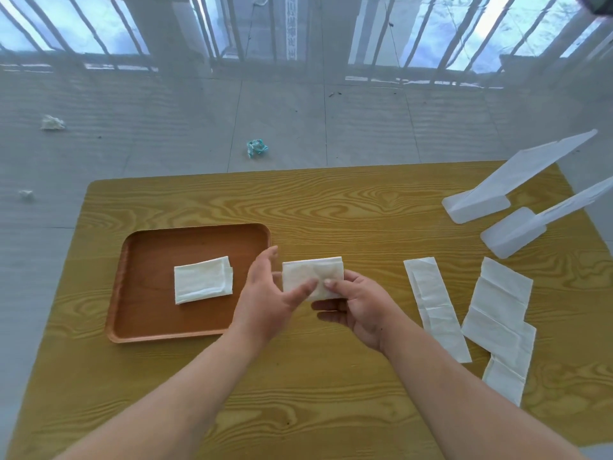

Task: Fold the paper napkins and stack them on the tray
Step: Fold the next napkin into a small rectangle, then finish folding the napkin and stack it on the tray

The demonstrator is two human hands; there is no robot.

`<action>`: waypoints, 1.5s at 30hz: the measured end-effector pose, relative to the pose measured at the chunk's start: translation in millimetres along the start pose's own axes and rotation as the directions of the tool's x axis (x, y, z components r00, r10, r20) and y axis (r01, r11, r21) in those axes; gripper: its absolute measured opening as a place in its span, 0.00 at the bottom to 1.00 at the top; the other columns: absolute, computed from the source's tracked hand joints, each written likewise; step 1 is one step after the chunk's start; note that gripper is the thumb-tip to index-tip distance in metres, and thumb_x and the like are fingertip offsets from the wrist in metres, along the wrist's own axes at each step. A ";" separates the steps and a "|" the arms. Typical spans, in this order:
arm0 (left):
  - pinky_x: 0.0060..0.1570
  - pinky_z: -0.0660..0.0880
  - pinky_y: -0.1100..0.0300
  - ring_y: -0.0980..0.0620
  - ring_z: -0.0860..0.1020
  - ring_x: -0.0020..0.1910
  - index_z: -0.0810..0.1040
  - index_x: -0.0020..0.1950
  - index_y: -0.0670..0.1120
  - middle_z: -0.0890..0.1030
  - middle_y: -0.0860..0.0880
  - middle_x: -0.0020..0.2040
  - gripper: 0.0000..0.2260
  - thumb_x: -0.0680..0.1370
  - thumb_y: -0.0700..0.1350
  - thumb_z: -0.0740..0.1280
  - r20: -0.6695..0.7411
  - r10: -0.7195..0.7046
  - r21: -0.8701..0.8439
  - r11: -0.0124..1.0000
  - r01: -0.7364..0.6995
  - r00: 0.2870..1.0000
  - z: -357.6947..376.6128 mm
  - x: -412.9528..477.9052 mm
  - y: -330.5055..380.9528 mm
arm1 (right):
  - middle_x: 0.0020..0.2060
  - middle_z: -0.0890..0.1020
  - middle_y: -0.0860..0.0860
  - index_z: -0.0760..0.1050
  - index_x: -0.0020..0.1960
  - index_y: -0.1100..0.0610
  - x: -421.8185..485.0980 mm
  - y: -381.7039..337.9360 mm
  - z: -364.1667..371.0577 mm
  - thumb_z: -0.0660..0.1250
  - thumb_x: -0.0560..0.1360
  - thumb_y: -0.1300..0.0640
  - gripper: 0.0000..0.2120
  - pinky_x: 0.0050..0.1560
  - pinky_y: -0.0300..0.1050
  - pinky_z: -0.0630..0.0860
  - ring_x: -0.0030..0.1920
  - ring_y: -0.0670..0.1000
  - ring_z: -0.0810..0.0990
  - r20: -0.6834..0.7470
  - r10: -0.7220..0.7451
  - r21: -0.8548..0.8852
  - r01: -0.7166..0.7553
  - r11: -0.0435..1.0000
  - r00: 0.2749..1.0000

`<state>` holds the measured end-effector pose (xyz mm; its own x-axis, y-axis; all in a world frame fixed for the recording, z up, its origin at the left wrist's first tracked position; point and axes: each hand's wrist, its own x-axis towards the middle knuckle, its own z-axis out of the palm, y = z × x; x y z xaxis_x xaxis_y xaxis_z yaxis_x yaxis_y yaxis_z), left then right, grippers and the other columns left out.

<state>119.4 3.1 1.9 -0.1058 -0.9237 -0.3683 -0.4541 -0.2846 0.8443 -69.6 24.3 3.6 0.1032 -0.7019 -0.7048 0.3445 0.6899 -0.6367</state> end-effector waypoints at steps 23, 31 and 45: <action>0.52 0.75 0.49 0.47 0.73 0.57 0.68 0.64 0.50 0.71 0.49 0.60 0.27 0.74 0.64 0.70 -0.379 0.025 0.540 0.818 0.199 0.925 -154.6 18.5 -96.8 | 0.35 0.78 0.46 0.71 0.42 0.52 78.5 23.8 162.2 0.62 0.77 0.42 0.14 0.35 0.50 0.77 0.36 0.51 0.77 0.094 -0.485 -0.995 0.104 -0.006 0.870; 0.80 0.51 0.43 0.44 0.52 0.82 0.56 0.83 0.52 0.53 0.46 0.85 0.35 0.79 0.68 0.54 0.422 0.282 0.772 0.387 -0.504 0.862 -48.7 -2.1 -59.8 | 0.78 0.63 0.58 0.57 0.79 0.54 1.5 50.6 11.6 0.64 0.78 0.40 0.35 0.77 0.60 0.58 0.79 0.61 0.58 -0.068 -0.672 -0.997 -0.064 0.031 0.737; 0.78 0.56 0.46 0.46 0.61 0.80 0.66 0.80 0.51 0.62 0.47 0.83 0.26 0.83 0.57 0.56 0.515 0.315 0.688 0.402 -0.604 0.797 47.3 7.1 -18.5 | 0.82 0.51 0.47 0.50 0.83 0.49 -25.8 82.6 -48.7 0.54 0.82 0.49 0.31 0.80 0.57 0.45 0.82 0.50 0.44 0.204 -0.398 -0.979 0.198 -0.056 0.894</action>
<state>85.3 13.9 -34.8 -0.6834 -0.6936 -0.2278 -0.7273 0.6200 0.2944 -89.3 107.9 -46.0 0.1452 -0.9385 -0.3133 -0.9118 -0.0040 -0.4105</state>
